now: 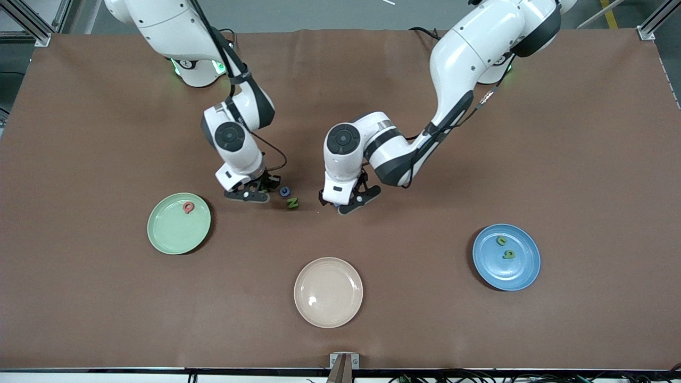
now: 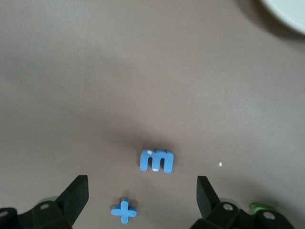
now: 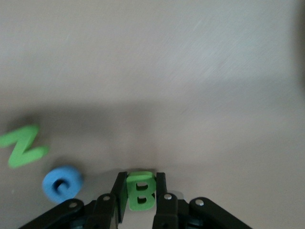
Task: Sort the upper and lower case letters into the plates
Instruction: 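Grasp the blue m with the left gripper while the right gripper grasps the B, then drop the green B on the green plate while the left gripper lifts the m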
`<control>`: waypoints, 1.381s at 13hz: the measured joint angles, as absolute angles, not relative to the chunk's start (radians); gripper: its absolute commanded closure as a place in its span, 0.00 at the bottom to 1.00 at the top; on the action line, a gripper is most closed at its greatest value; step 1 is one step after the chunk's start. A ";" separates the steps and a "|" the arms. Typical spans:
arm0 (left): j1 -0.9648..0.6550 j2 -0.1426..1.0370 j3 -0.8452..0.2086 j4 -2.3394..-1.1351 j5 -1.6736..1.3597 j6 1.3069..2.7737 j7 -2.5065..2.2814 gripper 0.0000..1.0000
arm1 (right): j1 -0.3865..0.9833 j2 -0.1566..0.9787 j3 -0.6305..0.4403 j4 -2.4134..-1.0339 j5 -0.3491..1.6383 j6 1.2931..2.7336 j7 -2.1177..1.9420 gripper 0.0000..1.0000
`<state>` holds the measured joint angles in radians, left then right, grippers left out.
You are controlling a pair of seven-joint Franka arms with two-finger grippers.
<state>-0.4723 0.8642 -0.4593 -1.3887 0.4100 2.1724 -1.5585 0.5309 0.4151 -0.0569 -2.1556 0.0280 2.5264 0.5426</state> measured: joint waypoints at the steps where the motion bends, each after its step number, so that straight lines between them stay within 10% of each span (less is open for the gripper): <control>1: -0.490 0.872 -0.445 -1.389 0.410 2.176 -1.560 0.00 | 0.480 0.403 -0.060 -2.109 0.028 2.452 0.473 0.99; 8: -0.502 0.923 -0.435 -1.385 0.410 2.199 -1.554 0.14 | 0.121 0.437 -0.063 -1.945 0.071 2.341 -0.027 0.99; 16: -0.540 0.964 -0.381 -1.342 0.410 2.277 -1.555 0.24 | 0.106 0.573 -0.042 -1.914 0.203 2.390 -0.139 0.98; 18: -0.543 0.969 -0.378 -1.340 0.410 2.279 -1.555 0.41 | 0.108 0.575 -0.041 -1.913 0.204 2.391 -0.139 0.97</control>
<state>-0.5428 0.9693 -0.3779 -1.3403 0.4100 2.2794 -1.5554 0.1085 0.5751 -0.0413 -1.9135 0.2037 2.3906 -0.1390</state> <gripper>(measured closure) 0.220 0.722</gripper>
